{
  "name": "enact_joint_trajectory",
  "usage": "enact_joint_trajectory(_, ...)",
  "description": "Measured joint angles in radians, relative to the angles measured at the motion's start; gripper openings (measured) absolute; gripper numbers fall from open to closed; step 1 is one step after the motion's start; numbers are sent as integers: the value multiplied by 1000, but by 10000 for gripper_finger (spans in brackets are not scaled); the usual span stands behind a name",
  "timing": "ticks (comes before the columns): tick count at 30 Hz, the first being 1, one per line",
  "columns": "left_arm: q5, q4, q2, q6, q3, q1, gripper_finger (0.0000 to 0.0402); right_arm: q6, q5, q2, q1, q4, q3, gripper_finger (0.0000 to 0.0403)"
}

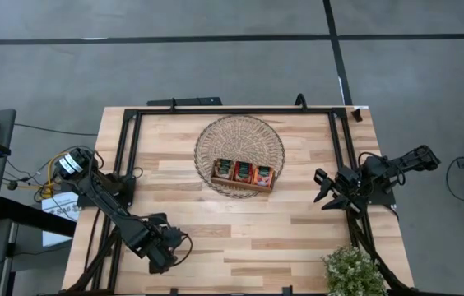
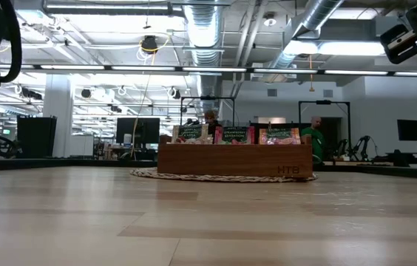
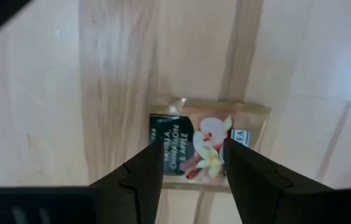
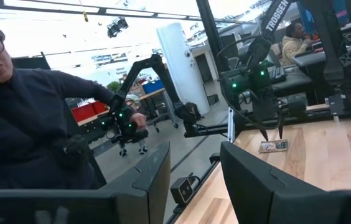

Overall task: Pick & Place Tea
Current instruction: Put the brown tea bag into the left section of the wooden organizer

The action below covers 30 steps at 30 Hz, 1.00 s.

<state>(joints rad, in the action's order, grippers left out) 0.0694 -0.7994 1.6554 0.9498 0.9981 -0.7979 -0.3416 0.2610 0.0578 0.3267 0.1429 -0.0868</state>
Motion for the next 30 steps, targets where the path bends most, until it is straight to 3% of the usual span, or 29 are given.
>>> enact_joint_trajectory(9, -28, 10, 0, 3, 0, 0, 183, 0, 1, 0, 0, 0, 0, 134)
enact_joint_trajectory(26, -30, 17, 0, -20, 0, 0, 183, 0, 3, 0, 0, 0, 0, 134)
enact_joint_trajectory(30, 9, -6, 0, -30, 0, 0, 183, 0, 3, 0, 0, 0, 0, 134)
